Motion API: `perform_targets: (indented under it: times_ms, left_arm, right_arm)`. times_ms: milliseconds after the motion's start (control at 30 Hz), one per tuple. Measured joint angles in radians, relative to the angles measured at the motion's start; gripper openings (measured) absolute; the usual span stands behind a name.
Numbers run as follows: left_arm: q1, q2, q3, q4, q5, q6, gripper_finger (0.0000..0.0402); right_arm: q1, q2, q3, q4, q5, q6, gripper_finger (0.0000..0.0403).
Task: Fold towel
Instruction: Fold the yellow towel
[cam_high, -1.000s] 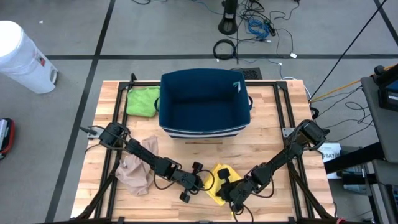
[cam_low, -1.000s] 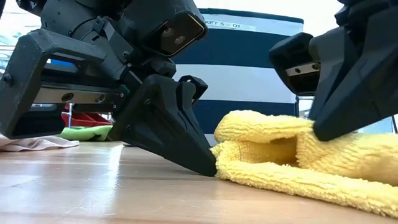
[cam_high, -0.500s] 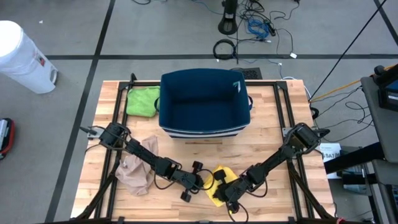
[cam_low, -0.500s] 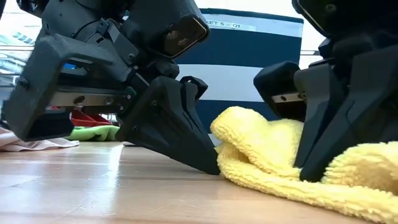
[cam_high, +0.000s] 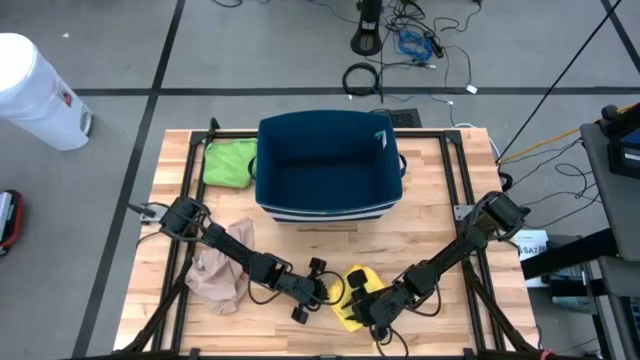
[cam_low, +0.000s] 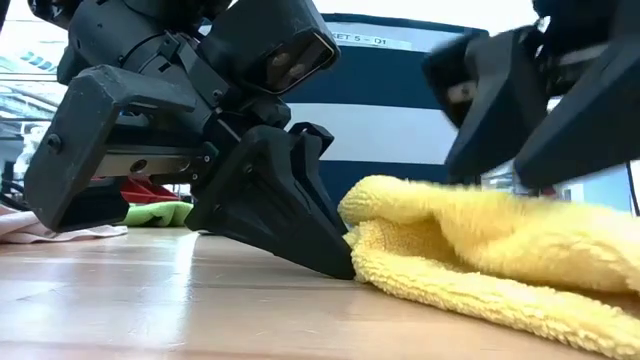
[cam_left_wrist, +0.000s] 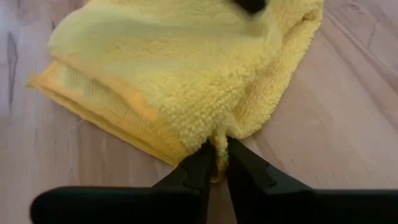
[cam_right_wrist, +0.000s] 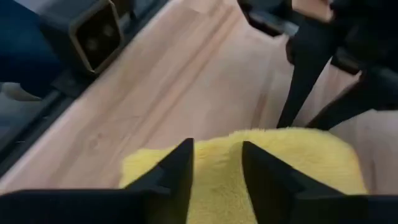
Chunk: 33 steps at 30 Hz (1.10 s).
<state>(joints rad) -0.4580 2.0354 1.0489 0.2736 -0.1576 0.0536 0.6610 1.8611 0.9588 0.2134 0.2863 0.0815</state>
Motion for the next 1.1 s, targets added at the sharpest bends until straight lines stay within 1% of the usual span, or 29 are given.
perform_targets:
  times_ms: [67, 133, 200, 333, 400, 500, 600, 833, 900, 1100]
  left_arm:
    - [0.000, 0.000, 0.000, -0.003, -0.015, 0.002, 0.0065]
    - [0.000, 0.000, 0.000, -0.003, -0.019, 0.008, 0.0075]
    - [0.000, 0.000, 0.000, -0.003, -0.022, 0.008, 0.0083]
    - [-0.001, 0.000, 0.000, -0.003, -0.039, 0.008, 0.0094]
    - [-0.001, -0.010, 0.000, -0.017, -0.046, 0.008, 0.0097]
    - [0.000, -0.039, 0.000, -0.055, -0.067, 0.009, 0.0098]
    - [-0.001, -0.087, 0.001, -0.107, -0.098, 0.011, 0.0099]
    - [-0.011, -0.177, 0.000, -0.253, -0.133, -0.007, 0.0099]
    - [-0.014, -0.188, 0.000, -0.267, -0.133, -0.022, 0.0099]
    - [-0.044, -0.189, 0.000, -0.211, -0.132, -0.018, 0.0099]
  right_arm:
    - [0.014, -0.029, 0.000, -0.012, -0.001, 0.001, 0.0155]
    - [0.030, -0.050, 0.000, -0.015, -0.007, 0.001, 0.0168]
    - [0.045, -0.063, 0.000, -0.015, -0.048, 0.002, 0.0174]
    - [0.073, -0.070, 0.000, 0.007, -0.108, 0.020, 0.0170]
    - [0.082, -0.070, 0.000, -0.015, -0.106, 0.043, 0.0165]
    - [0.082, -0.070, 0.000, -0.098, -0.102, 0.095, 0.0159]
    - [0.082, -0.070, 0.000, -0.173, -0.065, 0.132, 0.0155]
    - [0.082, -0.065, 0.000, -0.263, -0.031, 0.146, 0.0153]
    - [0.084, -0.063, 0.000, -0.288, -0.029, 0.146, 0.0153]
    - [0.094, -0.062, 0.000, -0.329, -0.026, 0.134, 0.0153]
